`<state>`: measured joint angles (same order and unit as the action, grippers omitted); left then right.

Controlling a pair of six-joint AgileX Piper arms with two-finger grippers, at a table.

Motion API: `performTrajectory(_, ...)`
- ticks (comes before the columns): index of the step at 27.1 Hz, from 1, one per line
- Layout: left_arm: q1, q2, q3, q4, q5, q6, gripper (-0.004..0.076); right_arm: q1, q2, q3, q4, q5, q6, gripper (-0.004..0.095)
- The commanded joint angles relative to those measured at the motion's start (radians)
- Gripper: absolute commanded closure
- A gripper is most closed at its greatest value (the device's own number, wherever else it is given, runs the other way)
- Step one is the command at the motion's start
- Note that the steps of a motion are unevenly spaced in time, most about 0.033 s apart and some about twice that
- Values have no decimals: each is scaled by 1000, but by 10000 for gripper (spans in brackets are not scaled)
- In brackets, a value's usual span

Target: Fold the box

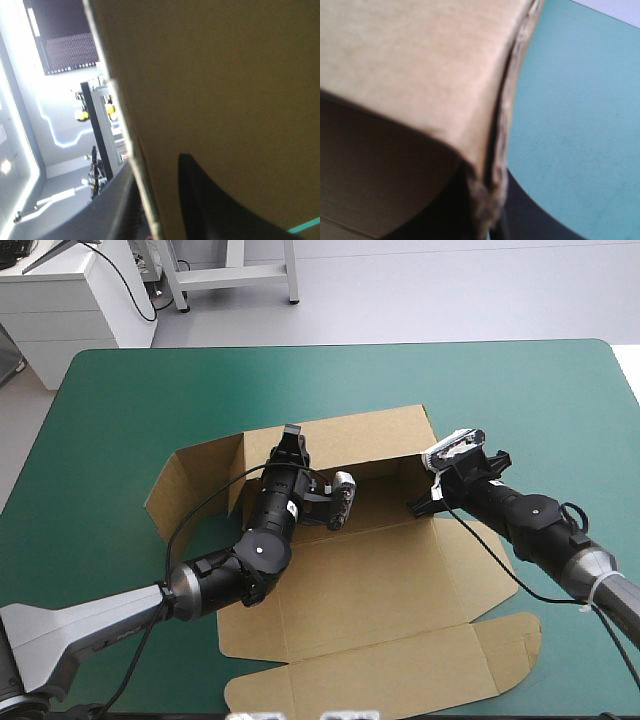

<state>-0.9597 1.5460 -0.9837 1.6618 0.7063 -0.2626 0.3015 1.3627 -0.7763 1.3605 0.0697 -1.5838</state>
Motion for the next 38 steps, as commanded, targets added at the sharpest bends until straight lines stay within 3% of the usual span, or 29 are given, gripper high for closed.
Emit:
performTrajectory(1, -5, -26, -19, 119, -19, -39, 398, 0, -34, -49, -7, -62, -39, 924)
performTrajectory(4, -12, -25, -19, 127, -17, -61, 342, 0, -22, -76, -7, -88, -39, 924)
performTrajectory(12, -181, -25, -19, 104, 194, -63, 342, 0, 106, -188, -7, -108, -34, 924)
performTrajectory(18, -295, -25, -19, -19, 291, -65, 346, 0, 172, -228, -7, -106, -13, 924)
performTrajectory(20, -304, -27, -19, -35, 298, -59, 386, 0, 175, -228, -7, -104, -11, 924)
performTrajectory(22, -304, -36, -21, -50, 298, -41, 541, 0, 175, -228, -7, -96, -9, 924)
performTrajectory(23, -295, -45, -28, -74, 289, -8, 658, 0, 175, -228, -7, -96, -9, 924)
performTrajectory(24, -286, -59, -37, -109, 271, 35, 726, 0, 175, -228, -7, -94, -9, 924)
performTrajectory(30, -186, -168, -171, -411, 152, 237, 709, 0, 175, -228, -7, -90, -9, 924)
performTrajectory(32, -120, -226, -276, -652, 112, 377, 709, 0, 175, -226, -7, -92, -9, 924)
performTrajectory(35, 115, -282, -445, -1159, 174, 739, 709, 0, 176, -226, -7, -92, -9, 924)
performTrajectory(38, 409, -286, -509, -1517, 251, 963, 709, 0, 176, -226, -7, -92, 10, 924)
